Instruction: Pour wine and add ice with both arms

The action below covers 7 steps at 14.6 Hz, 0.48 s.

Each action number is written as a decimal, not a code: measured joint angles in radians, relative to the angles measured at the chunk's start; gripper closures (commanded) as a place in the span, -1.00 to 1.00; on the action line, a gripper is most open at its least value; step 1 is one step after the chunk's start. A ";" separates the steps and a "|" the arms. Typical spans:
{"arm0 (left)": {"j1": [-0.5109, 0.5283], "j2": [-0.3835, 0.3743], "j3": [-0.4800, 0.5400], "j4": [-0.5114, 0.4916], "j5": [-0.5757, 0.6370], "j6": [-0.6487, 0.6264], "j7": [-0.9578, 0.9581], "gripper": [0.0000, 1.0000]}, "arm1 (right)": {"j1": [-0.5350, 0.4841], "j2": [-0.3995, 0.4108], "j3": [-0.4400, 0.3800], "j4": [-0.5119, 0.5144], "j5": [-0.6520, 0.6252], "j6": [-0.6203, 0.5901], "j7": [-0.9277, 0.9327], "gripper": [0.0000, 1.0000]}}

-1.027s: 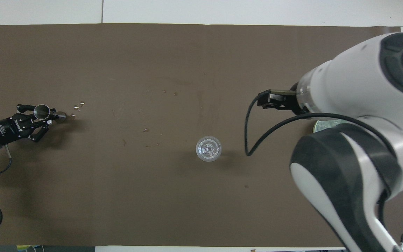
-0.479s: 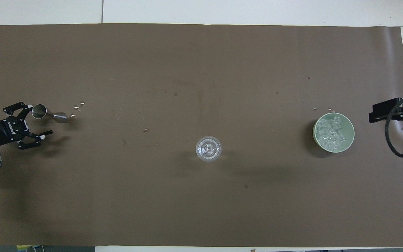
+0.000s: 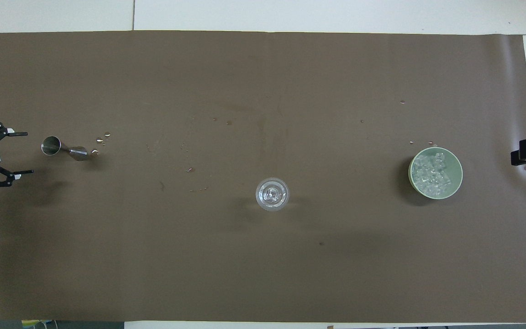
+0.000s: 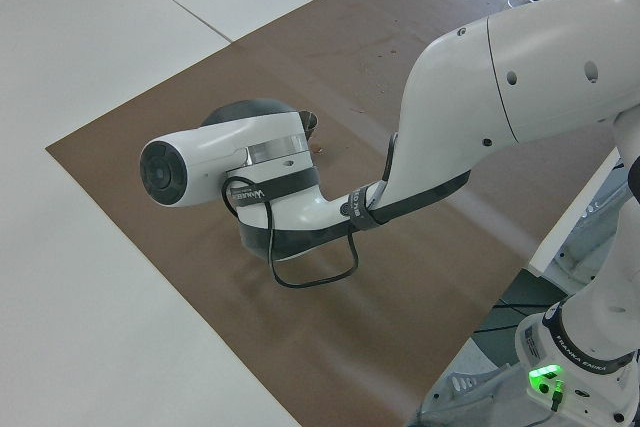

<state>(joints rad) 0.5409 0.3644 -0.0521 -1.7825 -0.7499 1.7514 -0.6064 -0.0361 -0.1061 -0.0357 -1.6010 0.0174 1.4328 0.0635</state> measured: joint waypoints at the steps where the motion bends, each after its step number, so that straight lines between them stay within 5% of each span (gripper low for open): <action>1: -0.011 -0.010 -0.006 0.033 0.058 -0.015 0.018 -1.00 | 0.000 0.001 -0.006 -0.009 0.000 0.001 -0.009 -1.00; 7: -0.154 -0.159 -0.016 0.070 0.253 -0.082 0.080 -1.00 | -0.011 0.000 -0.019 -0.018 0.000 0.001 -0.074 -1.00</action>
<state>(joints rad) 0.3869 0.2059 -0.0681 -1.7123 -0.4972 1.6698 -0.5269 -0.0473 -0.1058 -0.0551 -1.6191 0.0169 1.4342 -0.0101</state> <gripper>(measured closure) 0.000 0.000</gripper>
